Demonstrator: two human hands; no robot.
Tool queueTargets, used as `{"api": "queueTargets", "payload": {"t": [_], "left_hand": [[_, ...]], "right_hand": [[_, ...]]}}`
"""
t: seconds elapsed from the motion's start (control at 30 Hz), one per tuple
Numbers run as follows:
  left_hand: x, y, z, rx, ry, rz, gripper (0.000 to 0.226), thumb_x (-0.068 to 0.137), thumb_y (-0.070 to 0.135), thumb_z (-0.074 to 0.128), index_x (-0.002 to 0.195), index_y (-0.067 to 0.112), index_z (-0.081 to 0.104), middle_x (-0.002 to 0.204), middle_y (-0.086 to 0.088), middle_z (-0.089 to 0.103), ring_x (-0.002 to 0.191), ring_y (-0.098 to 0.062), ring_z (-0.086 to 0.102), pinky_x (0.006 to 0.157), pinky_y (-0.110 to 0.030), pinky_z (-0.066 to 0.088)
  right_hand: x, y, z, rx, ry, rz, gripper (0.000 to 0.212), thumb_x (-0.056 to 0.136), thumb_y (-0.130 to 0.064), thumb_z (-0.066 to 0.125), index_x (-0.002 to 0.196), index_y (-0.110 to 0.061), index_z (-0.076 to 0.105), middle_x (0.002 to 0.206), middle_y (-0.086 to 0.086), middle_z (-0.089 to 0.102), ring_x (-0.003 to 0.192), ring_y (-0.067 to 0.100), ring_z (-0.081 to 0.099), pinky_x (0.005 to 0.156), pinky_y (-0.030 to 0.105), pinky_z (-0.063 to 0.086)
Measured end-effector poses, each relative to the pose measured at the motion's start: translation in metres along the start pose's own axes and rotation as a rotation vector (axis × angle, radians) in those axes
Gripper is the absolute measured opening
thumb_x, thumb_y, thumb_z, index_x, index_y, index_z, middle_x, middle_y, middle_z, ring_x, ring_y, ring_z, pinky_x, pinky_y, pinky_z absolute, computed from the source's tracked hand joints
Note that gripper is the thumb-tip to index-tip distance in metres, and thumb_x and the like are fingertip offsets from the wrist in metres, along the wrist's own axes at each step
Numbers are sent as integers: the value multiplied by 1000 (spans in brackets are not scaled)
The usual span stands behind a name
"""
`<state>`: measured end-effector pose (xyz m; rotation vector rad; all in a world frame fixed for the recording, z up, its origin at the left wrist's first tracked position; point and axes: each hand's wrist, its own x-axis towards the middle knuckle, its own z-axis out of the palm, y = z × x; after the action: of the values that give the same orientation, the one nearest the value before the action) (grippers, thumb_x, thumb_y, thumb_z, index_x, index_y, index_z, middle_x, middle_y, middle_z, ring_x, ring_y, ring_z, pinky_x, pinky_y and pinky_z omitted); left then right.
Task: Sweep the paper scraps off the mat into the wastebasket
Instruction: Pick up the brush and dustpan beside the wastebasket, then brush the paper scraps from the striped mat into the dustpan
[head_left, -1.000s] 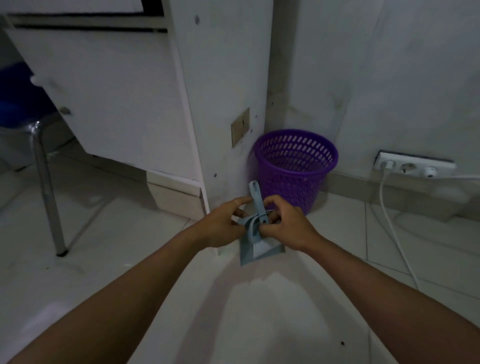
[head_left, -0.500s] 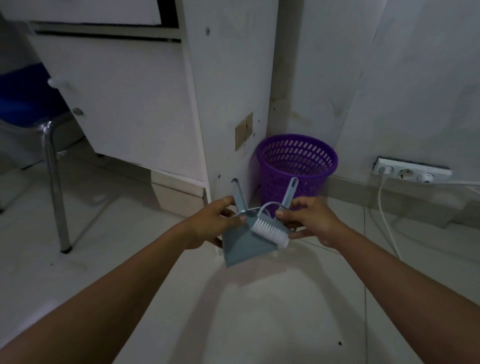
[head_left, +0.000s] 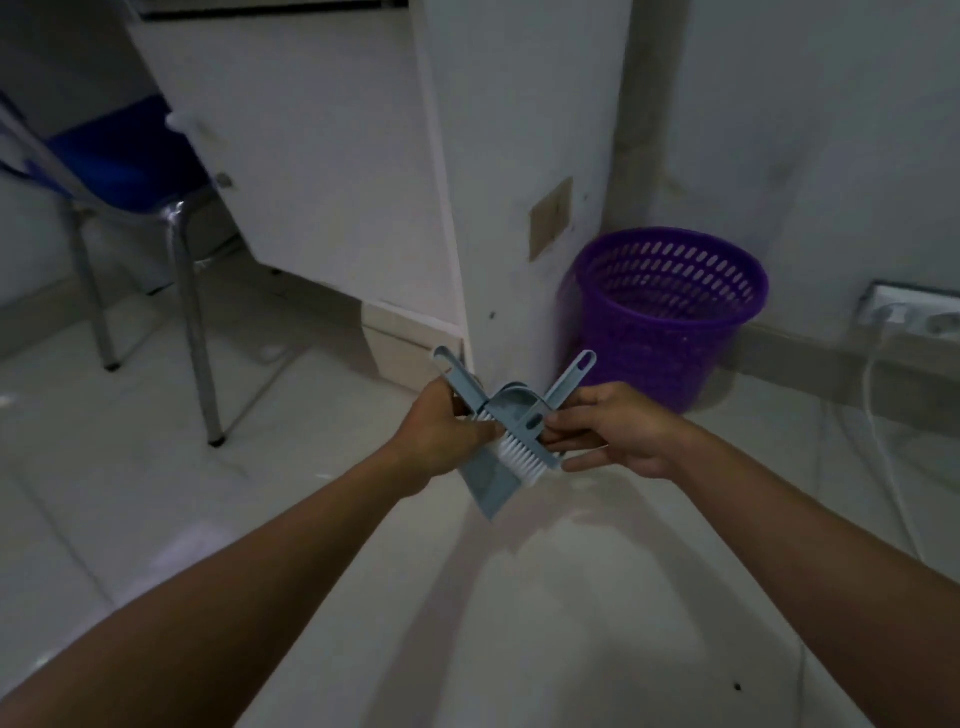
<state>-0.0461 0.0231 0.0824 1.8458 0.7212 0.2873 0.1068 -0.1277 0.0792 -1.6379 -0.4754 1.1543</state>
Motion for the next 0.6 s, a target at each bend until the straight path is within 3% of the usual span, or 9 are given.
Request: {"api": "queueTargets", "payload": {"t": [0.13, 0.2, 0.27, 0.37, 0.47, 0.6], "left_hand": [[-24, -23, -52, 27, 45, -137, 21, 86, 6, 76, 96, 14, 60, 105, -10, 70, 101, -29, 67, 74, -43, 61], [-37, -22, -83, 53, 32, -203, 24, 87, 5, 75, 102, 11, 57, 108, -14, 68, 100, -30, 68, 79, -46, 63], [-52, -19, -107, 57, 18, -260, 37, 87, 7, 75, 117, 5, 53, 112, -14, 67, 101, -28, 69, 80, -43, 63], [-81, -18, -132, 46, 77, -300, 37, 86, 7, 75, 115, 6, 51, 111, -11, 68, 100, -26, 70, 75, -38, 64], [-116, -21, -153, 15, 224, -351, 36, 85, 8, 75, 112, 12, 52, 110, -9, 67, 97, -24, 71, 73, -35, 64], [-162, -39, -186, -127, 369, -426, 58, 80, 11, 81, 126, 14, 47, 117, -14, 68, 103, -31, 71, 83, -50, 63]], "right_hand": [[14, 1, 27, -109, -27, -7, 30, 81, -34, 76, 101, -13, 70, 73, 6, 68, 66, 20, 66, 67, 38, 59], [23, 3, 49, -185, -47, -89, 39, 70, -49, 79, 95, -21, 71, 79, 0, 65, 69, 16, 58, 65, 35, 55], [31, 4, 80, -124, -186, -152, 46, 66, -54, 75, 100, -24, 70, 91, -3, 66, 80, 17, 59, 70, 35, 52], [39, 2, 130, 109, -381, -152, 34, 83, -33, 70, 114, -18, 63, 102, 3, 69, 89, 18, 68, 79, 38, 55], [37, -3, 176, 174, -449, -165, 17, 90, -19, 66, 107, -18, 64, 94, 3, 70, 85, 18, 69, 78, 39, 56], [26, -9, 226, 139, -480, -176, 13, 90, -18, 66, 101, -15, 63, 87, 4, 70, 80, 18, 69, 71, 36, 58]]}}
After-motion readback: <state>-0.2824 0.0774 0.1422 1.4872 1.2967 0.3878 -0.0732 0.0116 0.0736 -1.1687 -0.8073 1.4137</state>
